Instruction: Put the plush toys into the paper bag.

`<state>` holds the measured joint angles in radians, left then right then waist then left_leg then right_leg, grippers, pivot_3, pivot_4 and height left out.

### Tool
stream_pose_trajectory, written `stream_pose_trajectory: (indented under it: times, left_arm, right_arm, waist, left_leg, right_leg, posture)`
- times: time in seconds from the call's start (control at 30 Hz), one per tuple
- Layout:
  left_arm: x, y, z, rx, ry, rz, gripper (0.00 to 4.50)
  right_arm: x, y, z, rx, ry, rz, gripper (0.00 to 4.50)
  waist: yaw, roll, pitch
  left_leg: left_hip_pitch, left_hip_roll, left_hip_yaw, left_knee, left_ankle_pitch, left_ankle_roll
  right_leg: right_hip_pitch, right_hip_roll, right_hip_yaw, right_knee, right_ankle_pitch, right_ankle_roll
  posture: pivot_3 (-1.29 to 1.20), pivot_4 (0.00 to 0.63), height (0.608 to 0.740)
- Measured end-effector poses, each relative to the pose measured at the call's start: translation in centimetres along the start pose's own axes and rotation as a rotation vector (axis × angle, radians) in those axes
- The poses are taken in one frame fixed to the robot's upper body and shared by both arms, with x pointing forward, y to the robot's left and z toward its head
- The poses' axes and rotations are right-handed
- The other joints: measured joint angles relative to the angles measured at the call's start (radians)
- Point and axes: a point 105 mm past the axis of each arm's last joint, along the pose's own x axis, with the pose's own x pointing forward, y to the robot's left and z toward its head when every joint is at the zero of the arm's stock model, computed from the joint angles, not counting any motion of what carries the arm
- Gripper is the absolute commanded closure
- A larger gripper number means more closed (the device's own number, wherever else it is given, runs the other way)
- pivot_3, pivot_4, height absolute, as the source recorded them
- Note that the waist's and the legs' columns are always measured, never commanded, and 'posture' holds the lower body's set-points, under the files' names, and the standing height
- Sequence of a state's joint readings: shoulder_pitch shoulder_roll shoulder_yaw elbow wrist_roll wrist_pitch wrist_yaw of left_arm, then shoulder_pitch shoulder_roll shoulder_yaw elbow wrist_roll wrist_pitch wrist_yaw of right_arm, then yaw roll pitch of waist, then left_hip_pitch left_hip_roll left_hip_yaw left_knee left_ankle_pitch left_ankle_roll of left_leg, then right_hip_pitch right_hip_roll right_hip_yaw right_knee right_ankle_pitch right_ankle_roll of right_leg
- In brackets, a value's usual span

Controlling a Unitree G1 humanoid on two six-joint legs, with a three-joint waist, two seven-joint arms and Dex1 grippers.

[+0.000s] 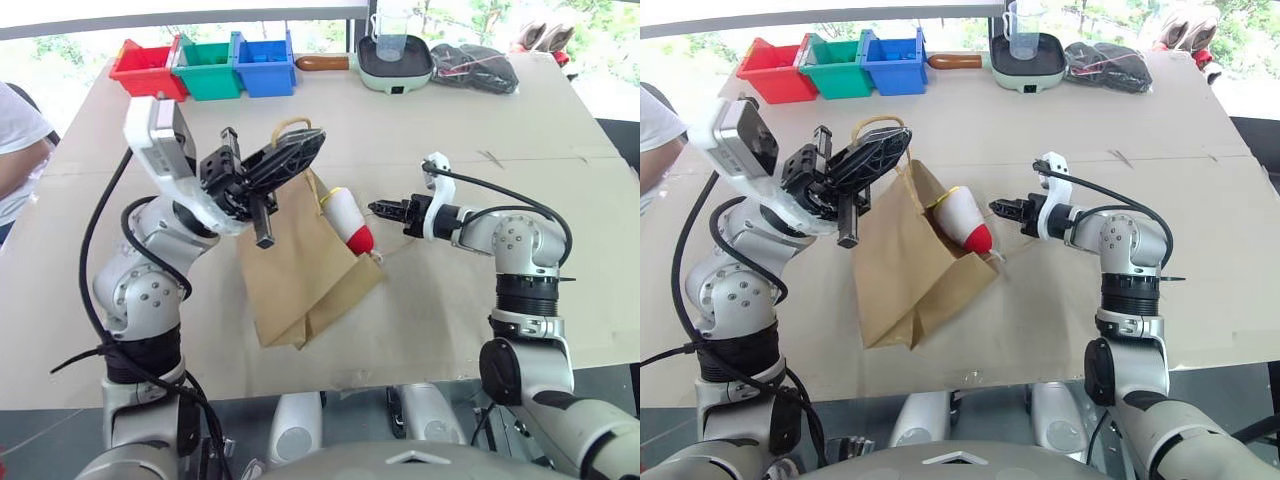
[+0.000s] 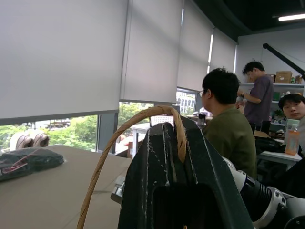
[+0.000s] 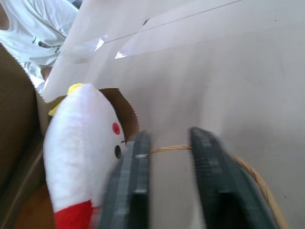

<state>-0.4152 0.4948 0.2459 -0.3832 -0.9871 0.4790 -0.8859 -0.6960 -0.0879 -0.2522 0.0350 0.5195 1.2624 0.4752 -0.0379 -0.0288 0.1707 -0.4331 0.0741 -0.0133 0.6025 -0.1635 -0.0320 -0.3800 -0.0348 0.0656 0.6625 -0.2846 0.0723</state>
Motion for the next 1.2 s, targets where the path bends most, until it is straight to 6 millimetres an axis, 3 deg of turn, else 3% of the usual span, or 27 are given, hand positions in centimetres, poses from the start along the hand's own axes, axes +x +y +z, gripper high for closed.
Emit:
stream_pose_trajectory:
  times: [0.03, 0.1, 0.13, 0.17, 0.2, 0.27, 0.47, 0.7, 0.8, 0.93, 1.03, 1.2]
  left_arm:
    - [-0.1, 0.1, 0.1, 0.003, 0.001, 0.006, 4.5]
    - [-0.3, 0.1, 0.0, 0.004, 0.004, 0.024, 4.5]
    - [-0.4, 0.1, 0.0, 0.004, 0.005, 0.03, 4.5]
    - [-0.5, 0.1, 0.0, 0.004, 0.006, 0.033, 4.5]
    - [-0.5, 0.0, 0.0, 0.005, 0.007, 0.034, 4.5]
    - [-0.5, 0.0, 0.0, 0.008, 0.006, 0.034, 4.5]
    - [-0.5, 0.0, 0.0, 0.009, 0.004, 0.03, 4.5]
    - [-0.1, -0.2, 0.2, 0.016, 0.0, 0.006, 4.5]
    - [-0.1, -0.2, 0.2, 0.015, 0.0, 0.002, 4.5]
    - [0.0, -0.2, 0.1, 0.01, 0.001, 0.002, 4.5]
    - [0.0, -0.2, 0.1, 0.005, -0.001, 0.006, 4.5]
    - [-0.2, 0.2, 0.1, 0.007, 0.007, 0.037, 4.5]
  right_arm:
    - [-0.3, 0.1, 0.3, -0.013, -0.011, -0.002, 4.38]
    - [-1.5, 0.4, 1.2, -0.052, -0.049, 0.002, 3.83]
    - [-2.1, 0.4, 1.7, -0.068, -0.067, -0.003, 3.77]
    - [-2.9, 0.4, 2.1, -0.082, -0.084, -0.008, 3.14]
    - [-4.0, 0.4, 2.3, -0.094, -0.099, -0.018, 2.95]
    - [-5.6, -0.3, 1.9, -0.08, -0.092, -0.078, 2.16]
    - [-6.7, -2.1, -0.5, 0.036, -0.031, -0.146, 2.16]
    - [-3.4, -2.8, -2.8, 0.159, 0.008, -0.144, 2.16]
    - [-2.2, -2.8, -3.2, 0.183, 0.014, -0.126, 2.89]
    - [-1.5, -2.3, -3.4, 0.21, 0.009, -0.077, 4.48]
    - [-1.3, -1.0, -2.6, 0.24, -0.054, 0.027, 4.48]
    - [-3.3, 2.0, 1.1, 0.222, -0.241, 0.231, 4.48]
  waist:
    - [0.0, 0.0, 0.0]
    - [0.001, 0.0, 0.0]
    - [0.002, 0.0, 0.0]
    - [0.002, 0.0, 0.0]
    - [0.003, 0.0, 0.0]
    - [0.002, 0.0, 0.0]
    - [-0.002, 0.0, 0.0]
    - [-0.003, 0.0, 0.0]
    - [-0.002, 0.0, 0.0]
    - [-0.003, 0.0, 0.0]
    - [-0.003, 0.0, 0.0]
    - [-0.002, 0.0, 0.0]
  left_leg:
    - [0.0, 0.0, 0.0, 0.0, 0.0, 0.0]
    - [0.0, 0.0, 0.0, 0.0, 0.0, 0.0]
    - [0.0, 0.0, 0.0, 0.0, 0.0, 0.0]
    - [0.0, 0.0, 0.0, 0.0, 0.0, 0.0]
    - [0.0, 0.0, 0.0, 0.0, 0.0, 0.0]
    - [0.0, 0.0, 0.0, 0.0, 0.0, 0.0]
    - [0.0, 0.0, 0.0, 0.0, 0.0, 0.0]
    - [0.0, 0.0, 0.0, 0.0, 0.0, 0.0]
    - [0.0, 0.0, 0.0, 0.0, 0.0, 0.0]
    - [0.0, 0.0, 0.0, 0.0, 0.0, 0.0]
    - [0.0, 0.0, 0.0, 0.0, 0.0, 0.0]
    - [-0.001, 0.0, 0.0, 0.0, 0.0, 0.0]
  right_leg:
    - [0.0, 0.0, 0.0, 0.0, 0.0, 0.0]
    - [0.0, 0.0, 0.0, 0.0, 0.0, 0.0]
    - [0.0, 0.0, 0.0, 0.0, 0.0, 0.0]
    - [0.0, 0.0, 0.0, 0.0, 0.0, 0.0]
    - [0.0, 0.0, 0.0, 0.0, 0.0, 0.0]
    - [0.0, 0.0, 0.0, 0.0, 0.0, 0.0]
    - [0.0, 0.0, 0.001, 0.0, 0.0, 0.0]
    - [0.0, 0.0, 0.001, -0.001, 0.0, 0.0]
    - [0.0, 0.0, 0.001, -0.001, 0.0, 0.0]
    - [0.0, 0.0, 0.001, -0.001, 0.0, 0.0]
    - [0.0, 0.001, 0.001, -0.001, 0.0, 0.0]
    - [0.0, 0.001, 0.001, -0.001, 0.0, 0.0]
  posture:
    - [0.0, 0.15, 0.74]
    - [0.0, 0.15, 0.74]
    - [0.0, 0.15, 0.74]
    - [0.0, 0.15, 0.74]
    - [0.0, 0.15, 0.74]
    - [0.0, 0.15, 0.74]
    - [0.0, 0.15, 0.74]
    - [0.0, 0.15, 0.74]
    - [0.0, 0.15, 0.74]
    - [0.0, 0.15, 0.74]
    - [0.0, 0.15, 0.74]
    - [0.0, 0.15, 0.74]
